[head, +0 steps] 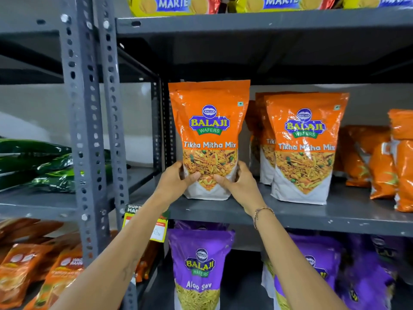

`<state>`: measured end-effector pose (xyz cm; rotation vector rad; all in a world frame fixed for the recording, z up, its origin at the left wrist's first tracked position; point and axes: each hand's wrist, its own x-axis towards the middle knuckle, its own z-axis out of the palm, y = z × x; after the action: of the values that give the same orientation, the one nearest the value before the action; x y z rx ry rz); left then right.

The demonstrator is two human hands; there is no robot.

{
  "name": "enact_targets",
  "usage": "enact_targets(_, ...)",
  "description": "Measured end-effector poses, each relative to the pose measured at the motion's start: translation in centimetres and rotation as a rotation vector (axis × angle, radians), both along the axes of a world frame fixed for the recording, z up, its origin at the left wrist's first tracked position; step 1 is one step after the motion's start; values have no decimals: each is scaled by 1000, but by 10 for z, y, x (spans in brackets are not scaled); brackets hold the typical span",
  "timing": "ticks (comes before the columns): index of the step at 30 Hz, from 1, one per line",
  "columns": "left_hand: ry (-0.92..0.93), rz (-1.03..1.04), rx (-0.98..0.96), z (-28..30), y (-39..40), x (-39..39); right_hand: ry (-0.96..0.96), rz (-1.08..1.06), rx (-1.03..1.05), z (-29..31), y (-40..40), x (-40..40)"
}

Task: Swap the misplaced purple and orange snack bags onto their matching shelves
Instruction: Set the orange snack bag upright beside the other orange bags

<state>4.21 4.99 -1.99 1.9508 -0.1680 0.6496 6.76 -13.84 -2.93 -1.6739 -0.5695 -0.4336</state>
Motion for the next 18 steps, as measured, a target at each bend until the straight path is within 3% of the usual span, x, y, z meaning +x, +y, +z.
enact_targets(18,12,-94,-78,-8,-3,-1,37,-77,-130,3,1,-7)
